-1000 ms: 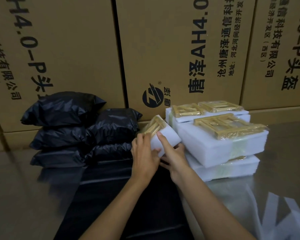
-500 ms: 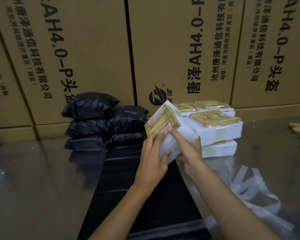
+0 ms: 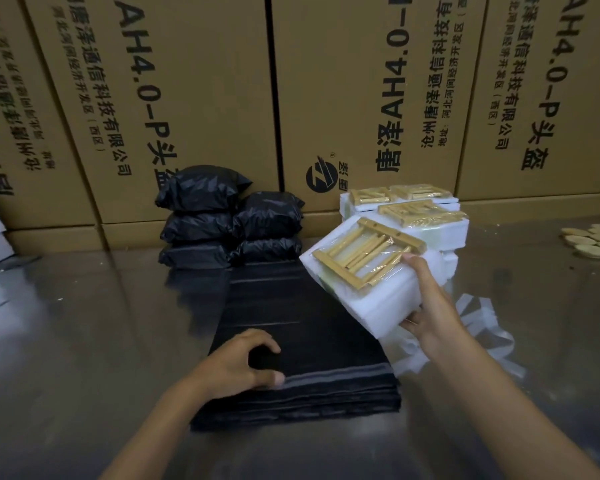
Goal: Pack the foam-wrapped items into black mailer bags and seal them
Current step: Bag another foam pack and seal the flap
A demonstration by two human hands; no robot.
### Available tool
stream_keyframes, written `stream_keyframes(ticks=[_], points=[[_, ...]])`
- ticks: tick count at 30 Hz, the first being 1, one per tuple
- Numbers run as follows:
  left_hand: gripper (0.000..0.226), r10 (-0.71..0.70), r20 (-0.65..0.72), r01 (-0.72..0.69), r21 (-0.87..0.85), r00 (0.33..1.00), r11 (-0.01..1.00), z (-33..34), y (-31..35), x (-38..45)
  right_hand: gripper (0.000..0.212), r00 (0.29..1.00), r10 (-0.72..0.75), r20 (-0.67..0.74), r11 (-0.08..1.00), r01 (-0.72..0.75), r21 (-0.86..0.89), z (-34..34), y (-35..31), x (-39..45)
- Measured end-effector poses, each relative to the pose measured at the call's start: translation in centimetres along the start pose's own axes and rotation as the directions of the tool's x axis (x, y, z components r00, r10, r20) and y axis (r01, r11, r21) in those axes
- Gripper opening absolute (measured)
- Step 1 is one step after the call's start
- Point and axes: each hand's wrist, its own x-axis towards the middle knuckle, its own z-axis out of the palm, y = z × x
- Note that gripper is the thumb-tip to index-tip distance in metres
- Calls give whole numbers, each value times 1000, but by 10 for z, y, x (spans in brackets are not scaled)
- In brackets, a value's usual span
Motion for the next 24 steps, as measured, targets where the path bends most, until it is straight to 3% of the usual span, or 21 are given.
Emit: stream_keyframes(ticks=[2,5,8,11,14,17,21,24], points=[[19,43,-138,-40,23,990,999,4,1,-1,67,1000,21,2,1000,-21,14,-1,3,-6],[5,87,-232,-66,97,969,993,11,1,-4,62,999,52,15,998,-52,36,-2,6,-14],[6,82,-250,-59,98,965,993,14,0,-10,58,997,76,24,995,-78,62,-7,9,-22],[21,24,-198,-13,57,980,998,11,-5,-16,52,996,84,5,993,-84,83,-15,13,-27],[17,23,-308,29,163,951,986,13,-4,-18,50,996,92,-5,991,-91,95,-20,15,-33],[7,33,-386,25,145,922,989,17,6,-16,52,995,99,-8,992,-98,84,-23,15,-40],[25,-48,-249,55,20,967,998,6,9,-11,49,996,87,-2,993,-86,76,-31,11,-46],[20,-78,-138,74,-30,987,997,-2,5,-12,47,998,68,2,994,-68,81,-37,8,-47]])
